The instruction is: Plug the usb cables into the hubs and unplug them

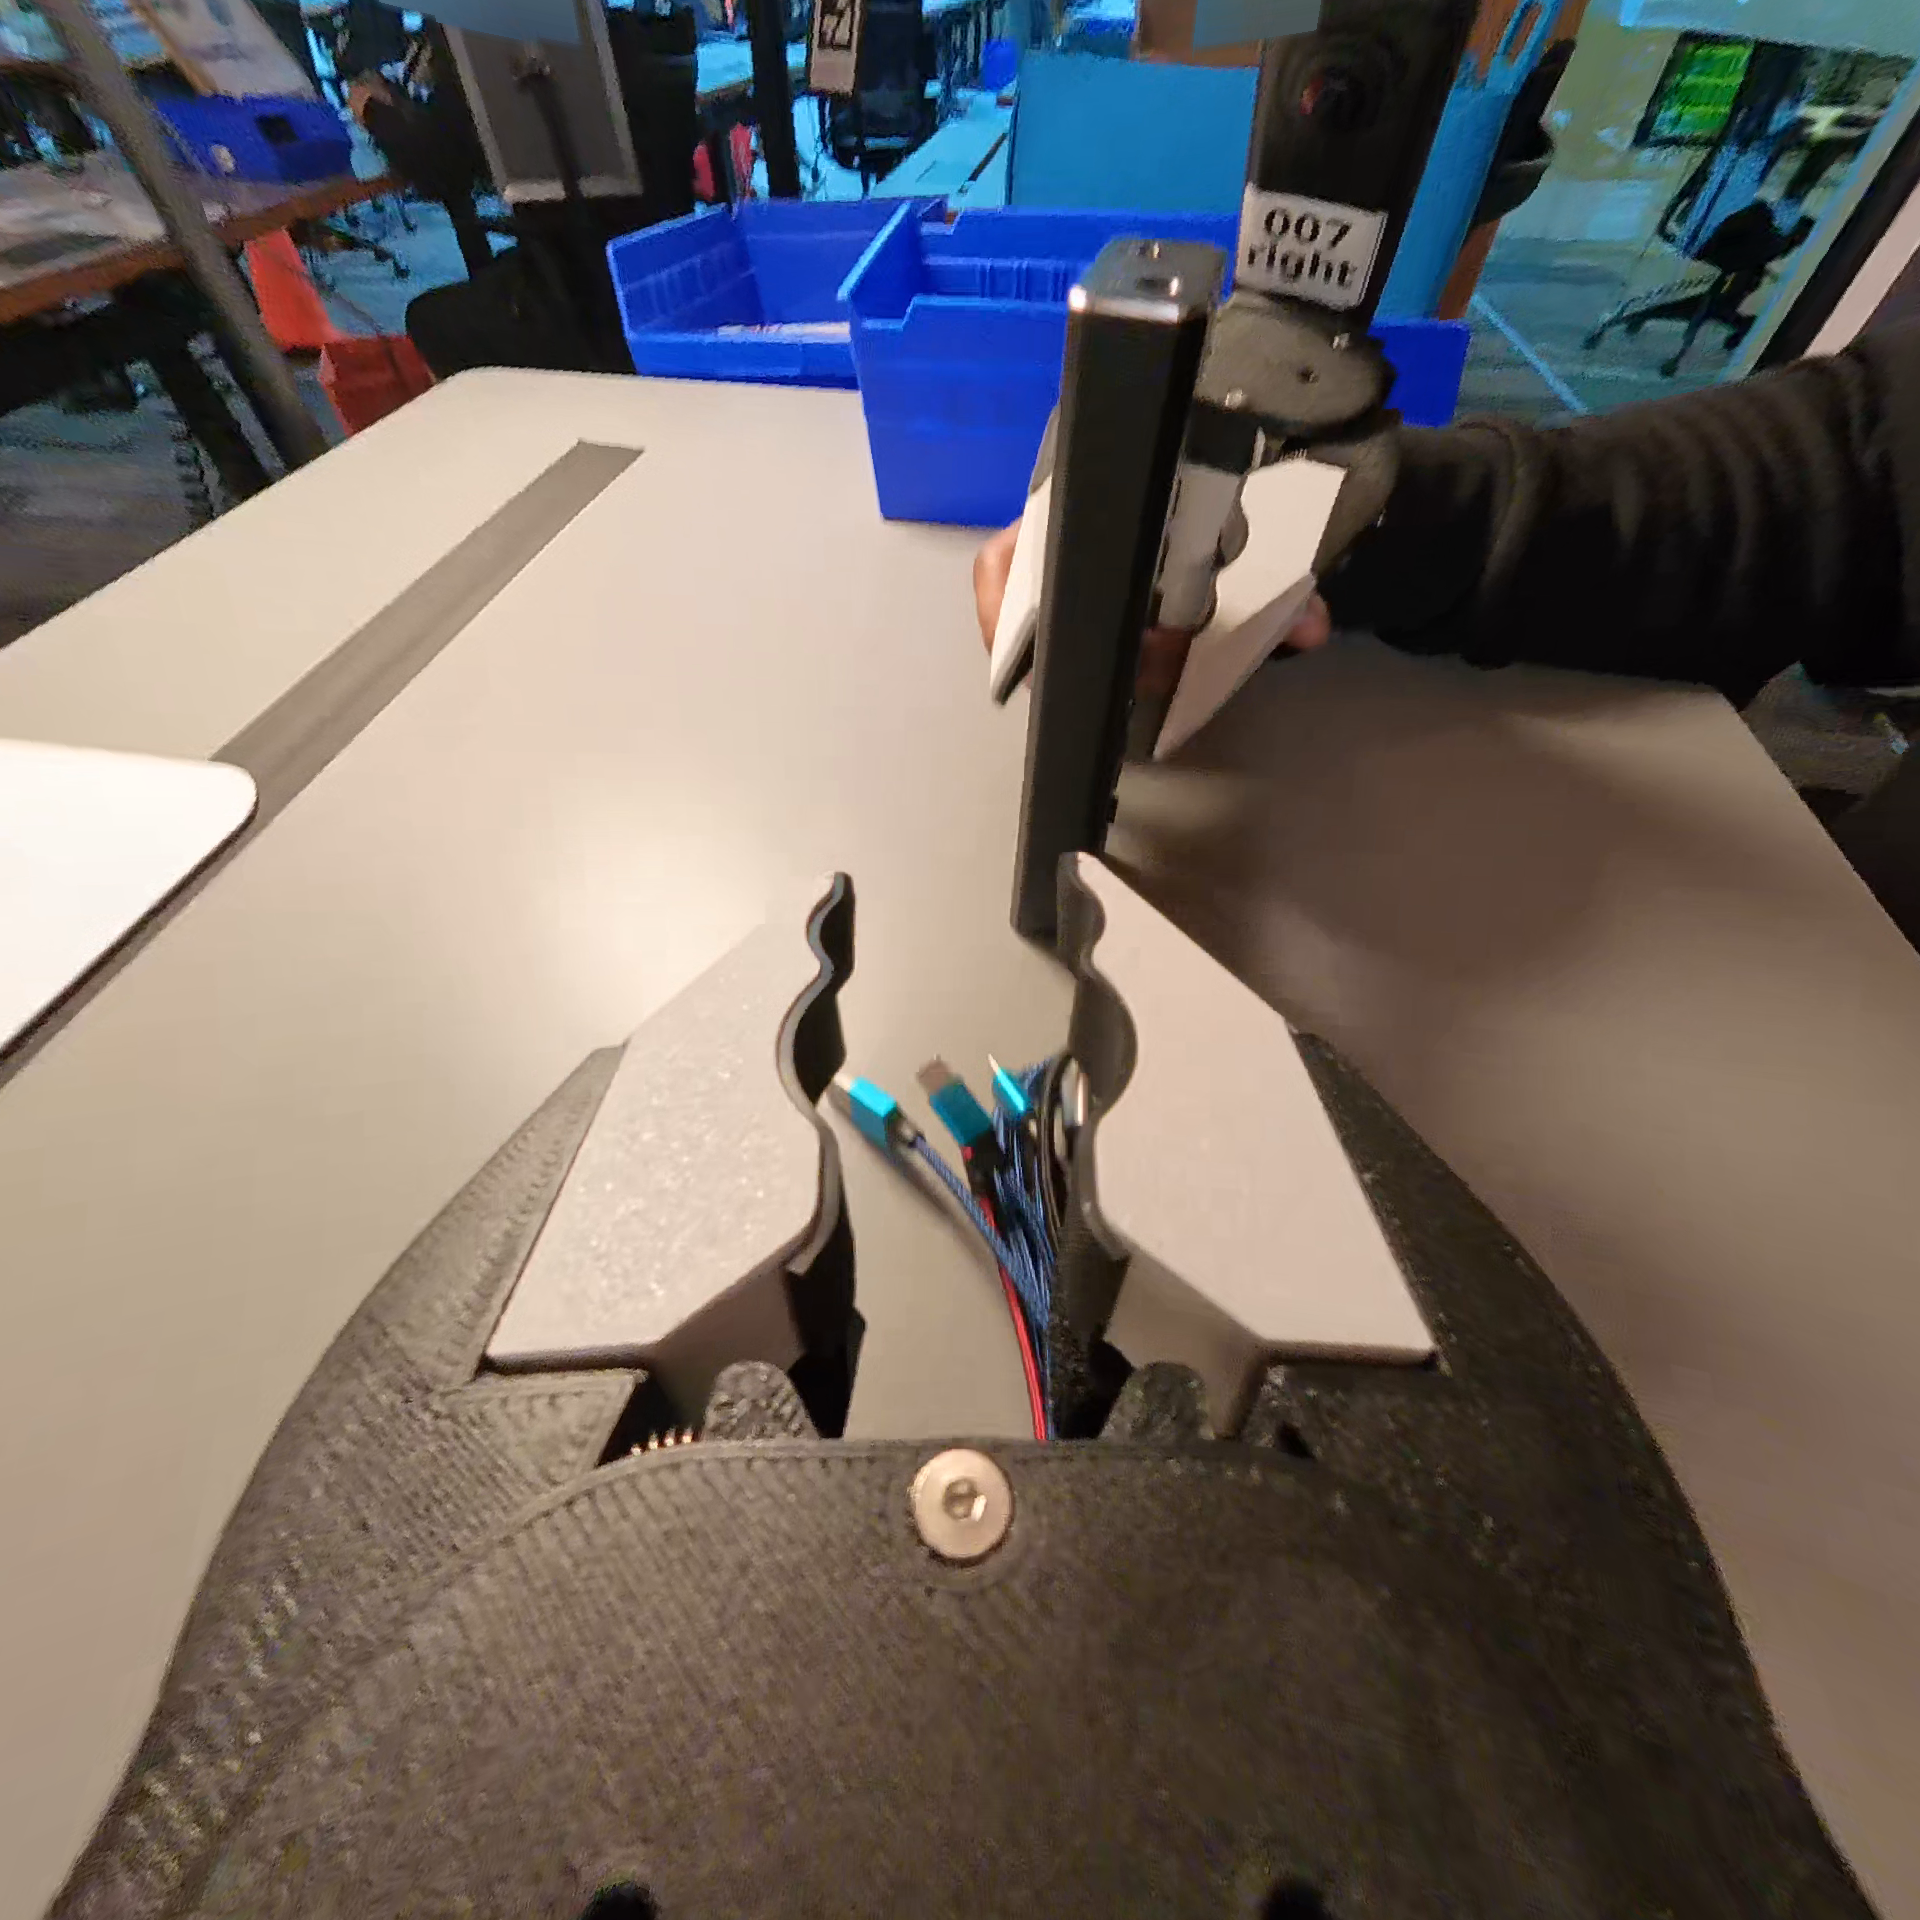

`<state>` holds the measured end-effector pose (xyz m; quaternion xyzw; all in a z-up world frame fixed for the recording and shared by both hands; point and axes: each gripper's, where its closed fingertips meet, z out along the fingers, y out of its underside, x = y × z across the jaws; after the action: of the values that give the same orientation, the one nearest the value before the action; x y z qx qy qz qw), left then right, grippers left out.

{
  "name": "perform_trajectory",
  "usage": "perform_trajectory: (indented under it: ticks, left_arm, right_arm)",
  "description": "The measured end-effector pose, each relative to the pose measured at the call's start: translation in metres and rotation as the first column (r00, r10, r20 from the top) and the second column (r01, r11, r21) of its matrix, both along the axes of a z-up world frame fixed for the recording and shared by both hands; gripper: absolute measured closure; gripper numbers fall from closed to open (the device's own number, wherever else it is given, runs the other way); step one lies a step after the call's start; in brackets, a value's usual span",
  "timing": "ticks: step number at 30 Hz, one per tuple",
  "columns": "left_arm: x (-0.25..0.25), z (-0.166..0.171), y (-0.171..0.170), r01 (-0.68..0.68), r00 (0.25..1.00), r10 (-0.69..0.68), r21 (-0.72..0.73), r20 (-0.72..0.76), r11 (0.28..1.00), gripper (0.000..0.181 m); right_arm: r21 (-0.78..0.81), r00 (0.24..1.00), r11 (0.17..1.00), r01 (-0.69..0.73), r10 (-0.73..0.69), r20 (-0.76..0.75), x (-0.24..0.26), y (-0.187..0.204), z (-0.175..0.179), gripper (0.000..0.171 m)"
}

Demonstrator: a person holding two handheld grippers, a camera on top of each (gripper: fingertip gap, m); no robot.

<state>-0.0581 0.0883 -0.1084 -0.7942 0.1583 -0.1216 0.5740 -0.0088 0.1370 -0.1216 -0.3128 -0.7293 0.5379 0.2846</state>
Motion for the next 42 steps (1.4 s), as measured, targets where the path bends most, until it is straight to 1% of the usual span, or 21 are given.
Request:
perform_trajectory:
  ticks: [4, 9, 11, 16, 19, 25, 28, 30, 33, 35, 37, 39, 42]
  left_arm:
    - [0.002, -0.015, -0.019, -0.014, 0.999, 0.012, -0.041, -0.035, 0.999, 0.139]
    - [0.013, -0.05, -0.03, 0.012, 0.974, -0.052, -0.176, -0.222, 0.984, 0.138]
    - [0.013, -0.057, -0.031, 0.009, 0.965, -0.061, -0.203, -0.255, 0.979, 0.138]
    - [0.007, -0.05, -0.031, -0.016, 0.968, -0.03, -0.183, -0.247, 0.983, 0.138]
    - [0.01, -0.044, -0.035, -0.007, 0.965, -0.04, -0.179, -0.259, 0.984, 0.138]
    - [0.034, -0.047, -0.054, 0.107, 0.943, -0.183, -0.268, -0.277, 0.957, 0.139]
    - [0.044, -0.052, -0.074, 0.168, 0.924, -0.27, -0.349, -0.269, 0.922, 0.139]
    - [0.041, -0.054, -0.089, 0.167, 0.914, -0.296, -0.409, -0.277, 0.897, 0.14]
    - [0.028, -0.056, -0.11, 0.079, 0.927, -0.245, -0.489, -0.284, 0.868, 0.146]
    - [0.02, -0.058, -0.12, -0.031, 0.957, -0.136, -0.553, -0.257, 0.833, 0.15]
    - [0.023, -0.058, -0.126, -0.11, 0.977, -0.021, -0.595, -0.21, 0.796, 0.151]
    - [0.028, -0.061, -0.128, -0.173, 0.973, 0.049, -0.579, -0.224, 0.797, 0.153]
    - [0.022, -0.075, -0.136, -0.292, 0.946, 0.137, -0.594, -0.293, 0.75, 0.153]
  right_arm:
    - [-0.005, 1.0, 1.0, -0.005, 0.005, 0.001, 0.001, 0.0, 0.0, 0.13]
    - [-0.009, 1.0, 1.0, -0.004, 0.004, 0.01, 0.001, 0.0, 0.0, 0.13]
    - [-0.009, 1.0, 1.0, -0.003, 0.003, 0.011, 0.001, 0.001, 0.0, 0.13]
    - [-0.006, 1.0, 1.0, -0.002, 0.003, 0.014, 0.001, 0.001, -0.001, 0.129]
    - [-0.006, 1.0, 1.0, -0.002, 0.003, 0.014, 0.001, 0.001, -0.001, 0.129]
    - [-0.007, 1.0, 1.0, -0.005, 0.005, 0.018, 0.001, 0.001, -0.001, 0.129]
    - [-0.007, 1.0, 1.0, -0.004, 0.004, 0.021, 0.001, 0.001, -0.002, 0.129]
    - [-0.009, 1.0, 1.0, -0.003, 0.003, 0.021, 0.001, 0.001, -0.002, 0.129]
    - [-0.012, 1.0, 1.0, -0.001, 0.001, 0.021, 0.001, 0.002, -0.001, 0.129]
    - [-0.013, 1.0, 1.0, 0.003, -0.003, 0.021, 0.001, 0.002, -0.001, 0.129]
    - [-0.017, 1.0, 1.0, 0.009, -0.008, 0.019, 0.0, 0.003, 0.0, 0.129]
    - [-0.016, 1.0, 1.0, 0.013, -0.013, 0.02, 0.0, 0.004, -0.001, 0.129]
    - [-0.016, 1.0, 1.0, 0.014, -0.013, 0.019, 0.0, 0.004, -0.001, 0.129]
